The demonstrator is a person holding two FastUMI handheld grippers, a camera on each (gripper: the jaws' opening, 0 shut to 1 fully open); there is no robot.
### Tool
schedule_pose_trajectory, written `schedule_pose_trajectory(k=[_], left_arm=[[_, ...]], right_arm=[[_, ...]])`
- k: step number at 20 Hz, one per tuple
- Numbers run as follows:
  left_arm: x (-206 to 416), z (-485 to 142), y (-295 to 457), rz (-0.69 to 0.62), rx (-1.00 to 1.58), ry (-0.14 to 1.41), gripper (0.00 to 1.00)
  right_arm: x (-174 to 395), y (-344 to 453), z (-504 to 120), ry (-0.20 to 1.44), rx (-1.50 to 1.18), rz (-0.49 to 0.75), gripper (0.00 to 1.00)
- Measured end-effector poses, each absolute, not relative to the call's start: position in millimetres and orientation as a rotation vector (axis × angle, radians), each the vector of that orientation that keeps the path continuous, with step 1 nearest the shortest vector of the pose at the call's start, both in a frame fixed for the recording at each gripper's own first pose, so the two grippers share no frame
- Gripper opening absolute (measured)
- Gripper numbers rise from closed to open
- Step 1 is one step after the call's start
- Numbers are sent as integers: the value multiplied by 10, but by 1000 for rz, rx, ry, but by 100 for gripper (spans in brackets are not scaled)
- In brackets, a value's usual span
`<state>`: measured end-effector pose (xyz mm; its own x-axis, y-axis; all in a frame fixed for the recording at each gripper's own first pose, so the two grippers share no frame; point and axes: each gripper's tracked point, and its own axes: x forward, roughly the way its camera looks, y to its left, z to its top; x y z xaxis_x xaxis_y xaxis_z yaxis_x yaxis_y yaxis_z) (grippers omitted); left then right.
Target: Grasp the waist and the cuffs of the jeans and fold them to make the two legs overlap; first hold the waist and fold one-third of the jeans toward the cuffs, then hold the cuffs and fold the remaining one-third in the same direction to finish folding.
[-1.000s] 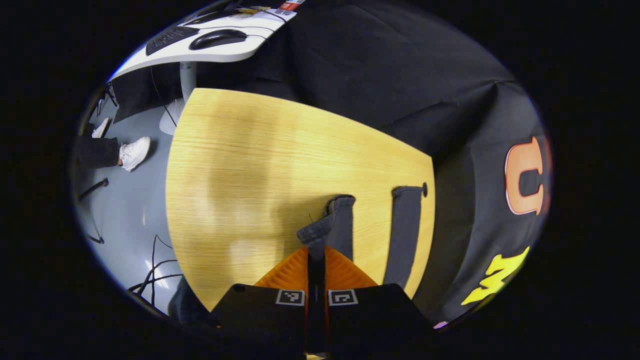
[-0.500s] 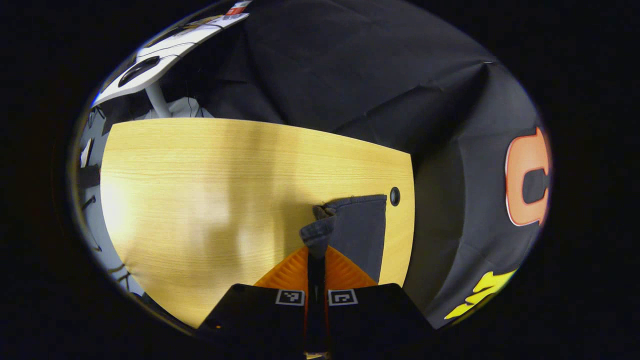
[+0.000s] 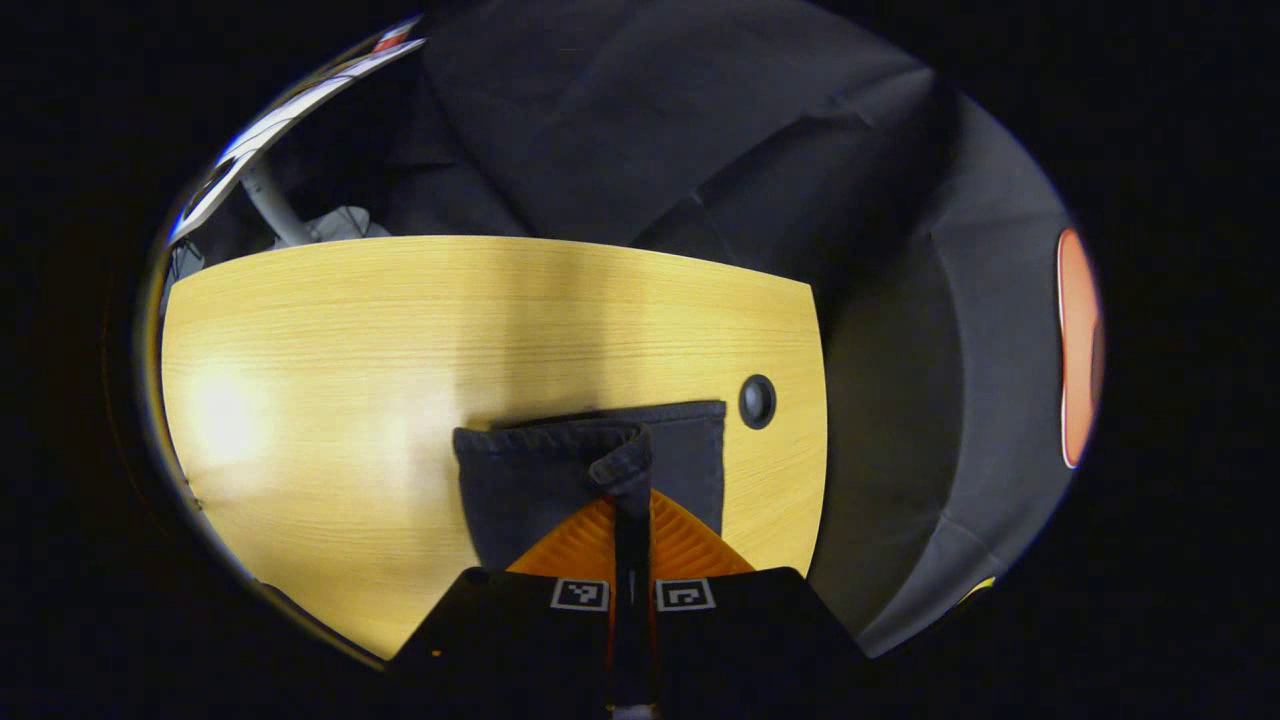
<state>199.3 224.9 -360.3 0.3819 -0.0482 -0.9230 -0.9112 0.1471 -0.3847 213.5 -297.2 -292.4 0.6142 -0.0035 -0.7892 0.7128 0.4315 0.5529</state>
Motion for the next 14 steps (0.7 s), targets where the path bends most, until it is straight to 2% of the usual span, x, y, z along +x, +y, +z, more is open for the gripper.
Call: schedule_pose_trajectory(k=[1,3,6,9,10,11,14], left_arm=[[2121,-3706,2168,800,-1257,1013,4],[2218,-3980,2035,830,-1257,1056,4],[2287,-4142,2107,842,-1238,1066,4],[2370,-4158,2044,787,-1172,1091,4],[2415,-4126,2007,757,-1147,1071,8],[2501,-4092,2012,709,-1122,1048,0],[2665,-3853,2014,622,-964,976,63]], right_arm=[[2193,-2981,-3001,812,1041,-522,5],[2267,-2995,-3154,826,1036,-544,1],[2318,-3018,-3315,841,1025,-564,5],[2372,-3017,-3423,857,990,-564,5],[2418,-2972,-3414,850,978,-549,5],[2452,-2931,-3366,844,969,-523,7],[2551,-2768,-3208,832,900,-455,73]])
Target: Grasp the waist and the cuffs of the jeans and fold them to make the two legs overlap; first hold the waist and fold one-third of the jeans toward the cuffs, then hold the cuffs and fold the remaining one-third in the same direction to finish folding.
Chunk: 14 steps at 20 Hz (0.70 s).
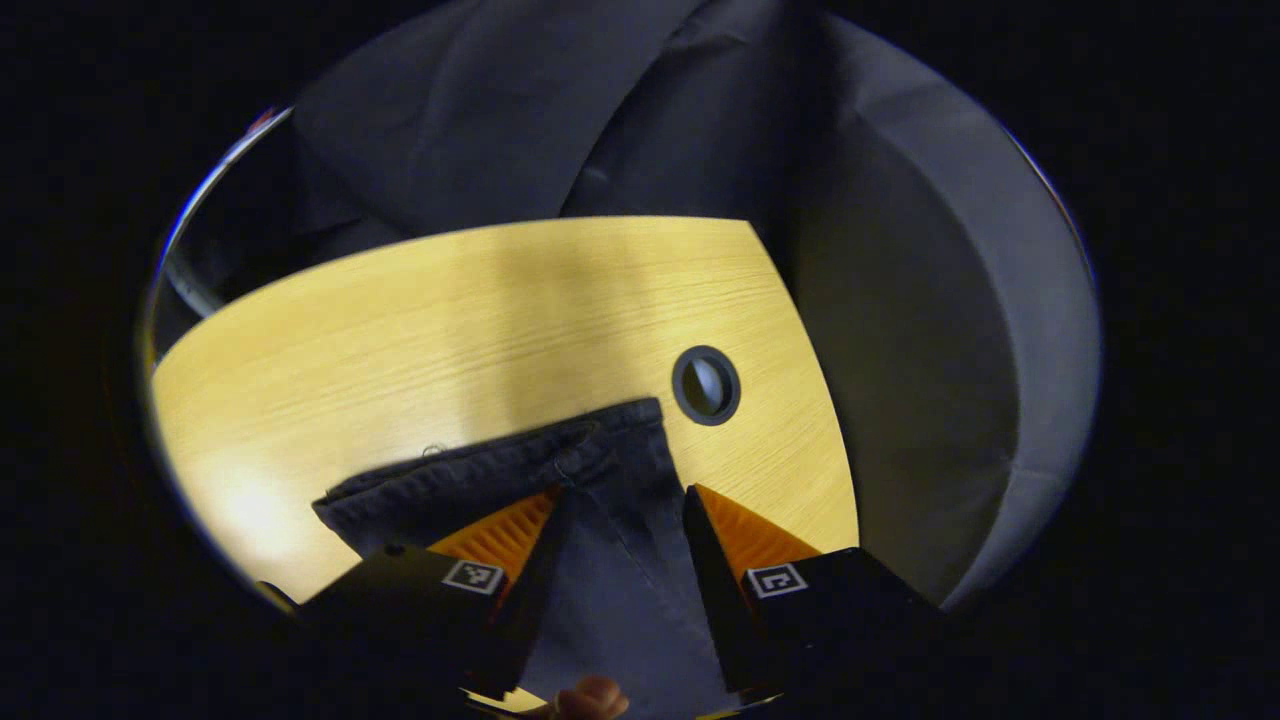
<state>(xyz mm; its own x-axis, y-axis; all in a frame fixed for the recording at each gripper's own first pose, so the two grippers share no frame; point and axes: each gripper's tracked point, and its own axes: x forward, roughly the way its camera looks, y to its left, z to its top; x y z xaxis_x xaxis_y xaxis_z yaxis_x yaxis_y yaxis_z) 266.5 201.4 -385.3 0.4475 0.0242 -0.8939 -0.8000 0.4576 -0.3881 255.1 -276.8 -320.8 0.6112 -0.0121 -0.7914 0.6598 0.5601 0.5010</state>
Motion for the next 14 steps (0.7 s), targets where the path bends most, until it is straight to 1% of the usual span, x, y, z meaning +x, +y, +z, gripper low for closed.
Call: schedule_pose_trajectory(k=[1,3,4,6,7,8,11,13,14], left_arm=[[2728,-3733,2013,595,-918,944,75],[2825,-3402,2076,553,-780,867,76],[2900,-3170,2071,504,-712,813,77],[2956,-2687,2026,387,-551,685,77],[2964,-2432,1950,331,-463,622,77],[2969,-2187,1890,287,-377,566,78],[2800,-1501,1549,184,-193,443,79],[2580,-1303,1336,147,-129,403,79],[2442,-1249,1233,145,-113,388,81]], right_arm=[[2533,-2764,-3159,836,836,-444,94],[2513,-2750,-3033,822,728,-402,96],[2515,-2741,-2967,805,678,-383,89],[2420,-2785,-2841,763,579,-363,89],[2339,-2815,-2752,744,535,-357,97],[2238,-2841,-2687,736,498,-356,97],[1901,-2985,-2513,720,423,-368,97],[1627,-3089,-2450,711,390,-395,97],[1504,-3147,-2455,713,373,-407,97]])
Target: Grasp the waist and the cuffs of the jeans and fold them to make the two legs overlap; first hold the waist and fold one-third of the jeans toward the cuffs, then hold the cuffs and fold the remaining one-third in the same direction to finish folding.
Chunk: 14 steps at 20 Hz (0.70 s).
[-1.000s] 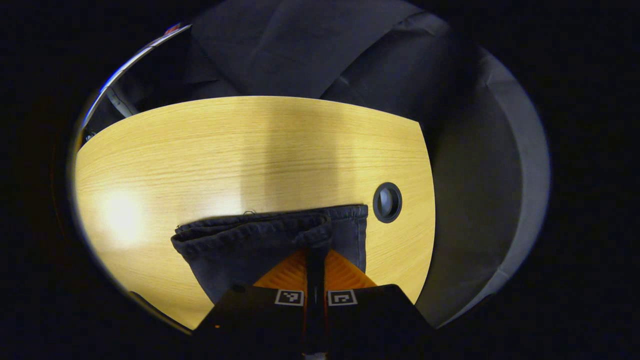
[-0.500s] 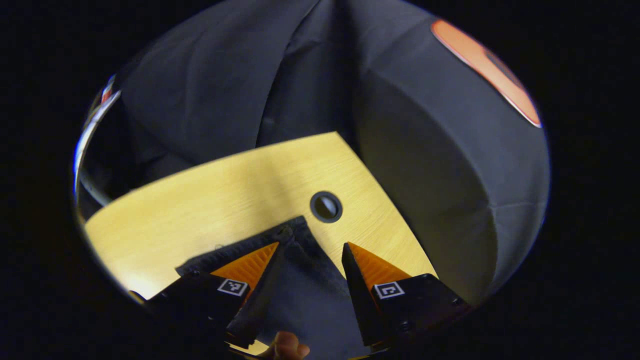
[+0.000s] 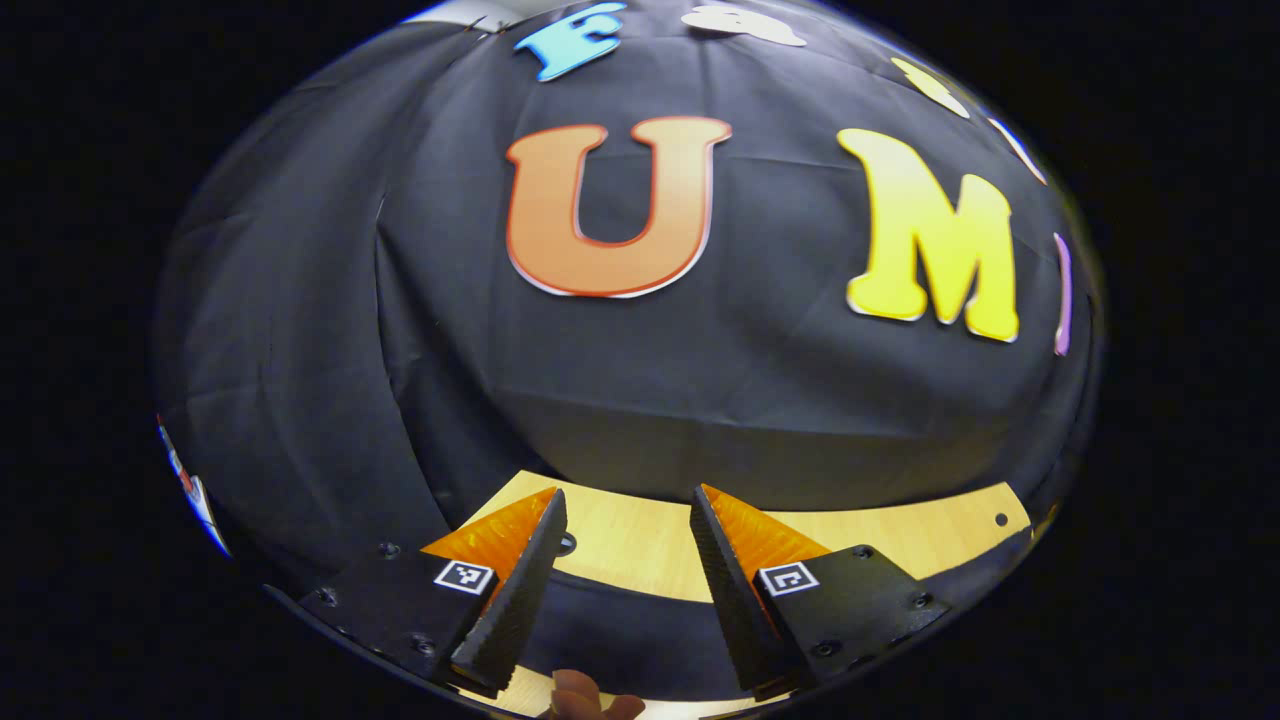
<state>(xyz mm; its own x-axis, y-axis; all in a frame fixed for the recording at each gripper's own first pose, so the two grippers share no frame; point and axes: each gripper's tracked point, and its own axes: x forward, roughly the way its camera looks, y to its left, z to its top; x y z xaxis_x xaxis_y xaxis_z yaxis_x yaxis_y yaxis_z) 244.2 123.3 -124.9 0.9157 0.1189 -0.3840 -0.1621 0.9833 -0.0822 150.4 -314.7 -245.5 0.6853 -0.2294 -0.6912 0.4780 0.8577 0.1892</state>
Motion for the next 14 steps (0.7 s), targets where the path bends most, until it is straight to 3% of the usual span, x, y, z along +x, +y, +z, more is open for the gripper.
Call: schedule_pose_trajectory(k=[8,9,13,14], left_arm=[[1475,-670,575,65,-29,259,82],[1374,-601,525,64,-32,252,100],[1077,-277,471,76,-39,211,96],[1031,-211,483,81,-42,201,93]], right_arm=[[864,-3398,-3036,828,391,-453,98],[854,-3391,-3146,844,450,-468,98],[855,-3354,-3382,878,725,-546,98],[884,-3371,-3384,869,780,-561,92]])
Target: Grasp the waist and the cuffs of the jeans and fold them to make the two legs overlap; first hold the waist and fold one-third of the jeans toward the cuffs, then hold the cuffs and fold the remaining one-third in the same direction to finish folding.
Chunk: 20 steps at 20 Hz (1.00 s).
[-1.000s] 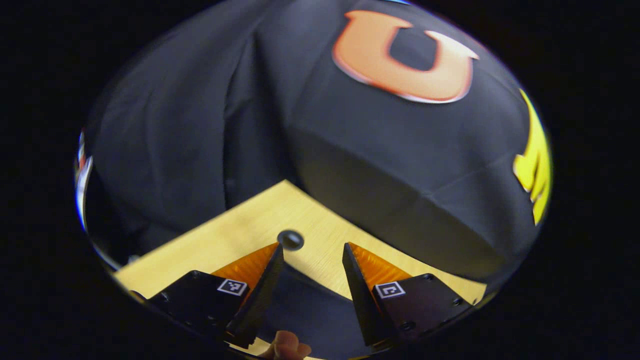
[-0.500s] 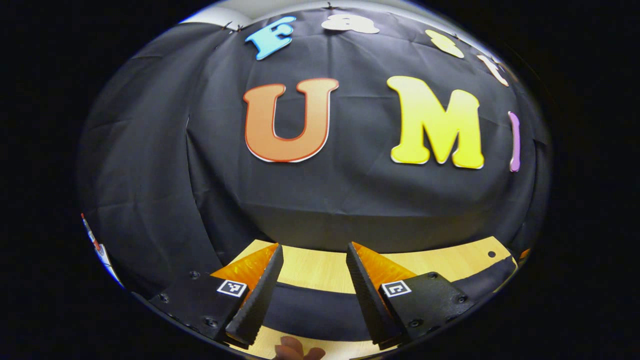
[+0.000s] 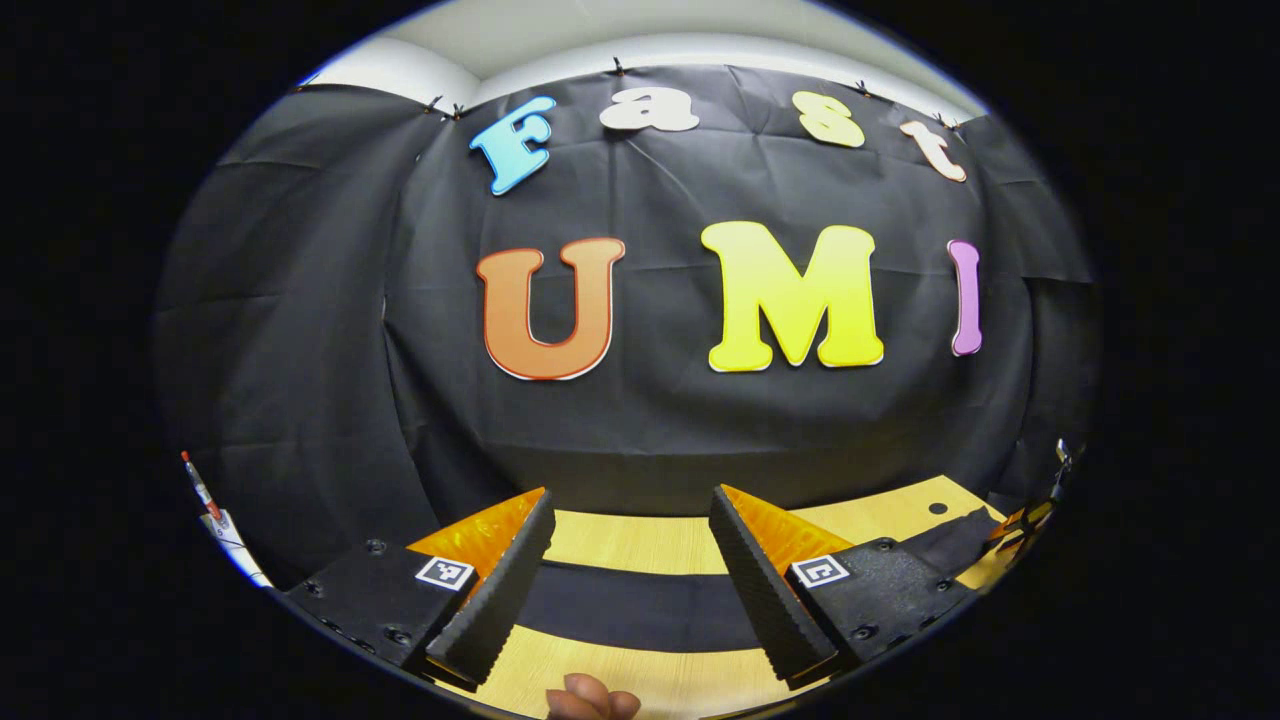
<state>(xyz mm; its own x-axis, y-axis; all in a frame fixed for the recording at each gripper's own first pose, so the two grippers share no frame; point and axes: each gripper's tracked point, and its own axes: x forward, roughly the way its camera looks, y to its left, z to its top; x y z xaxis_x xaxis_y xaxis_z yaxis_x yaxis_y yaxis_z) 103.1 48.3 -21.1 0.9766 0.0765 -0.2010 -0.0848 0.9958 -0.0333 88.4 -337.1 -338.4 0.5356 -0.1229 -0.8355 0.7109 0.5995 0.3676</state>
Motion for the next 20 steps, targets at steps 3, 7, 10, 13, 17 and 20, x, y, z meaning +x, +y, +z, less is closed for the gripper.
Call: schedule_pose_trajectory(k=[3,7,10,13,17,20], left_arm=[[945,-102,549,95,-60,192,99],[888,-55,593,107,-83,203,99],[862,-47,558,91,-68,216,99],[868,-78,518,74,-47,237,99],[854,-36,476,59,-43,240,99],[873,-18,485,58,-36,232,99]], right_arm=[[952,-3384,-3292,810,946,-600,92],[1005,-3386,-3233,727,1120,-615,98],[1099,-3337,-3322,700,1178,-617,76],[1023,-3385,-3451,724,1142,-631,58],[1041,-3378,-3517,733,1134,-598,18],[965,-3421,-3399,751,990,-567,8]])
